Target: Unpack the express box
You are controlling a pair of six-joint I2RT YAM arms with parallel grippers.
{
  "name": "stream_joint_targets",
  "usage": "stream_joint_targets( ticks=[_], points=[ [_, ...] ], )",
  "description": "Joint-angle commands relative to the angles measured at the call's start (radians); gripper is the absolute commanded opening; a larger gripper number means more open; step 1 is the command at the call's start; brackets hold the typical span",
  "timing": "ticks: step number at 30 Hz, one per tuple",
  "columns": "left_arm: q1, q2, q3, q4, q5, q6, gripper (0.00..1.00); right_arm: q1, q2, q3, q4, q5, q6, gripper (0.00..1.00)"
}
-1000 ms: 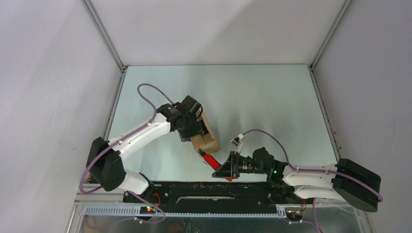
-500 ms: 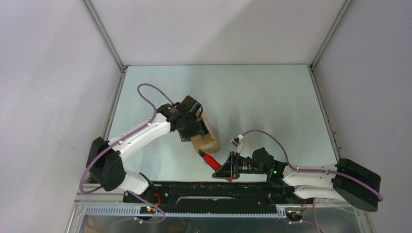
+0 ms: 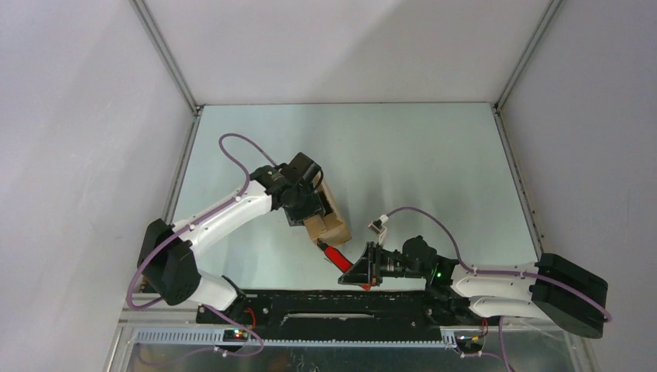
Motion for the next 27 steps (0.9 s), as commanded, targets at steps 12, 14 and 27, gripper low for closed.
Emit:
stream_joint_targets(
  ticks=[12, 14, 27],
  points=[
    [-0.004, -0.038, -0.004, 0.028, -0.003, -0.002, 0.07, 0.005, -0.038, 0.041, 0.021, 0.017, -0.010, 0.00],
    [-0.004, -0.039, -0.003, 0.025, -0.004, -0.002, 0.07, 0.004, -0.034, 0.041, 0.022, 0.017, -0.011, 0.00],
    [-0.005, -0.041, -0.001, 0.023, -0.003, 0.000, 0.07, 0.002, -0.019, 0.043, 0.038, 0.011, -0.008, 0.00]
  ],
)
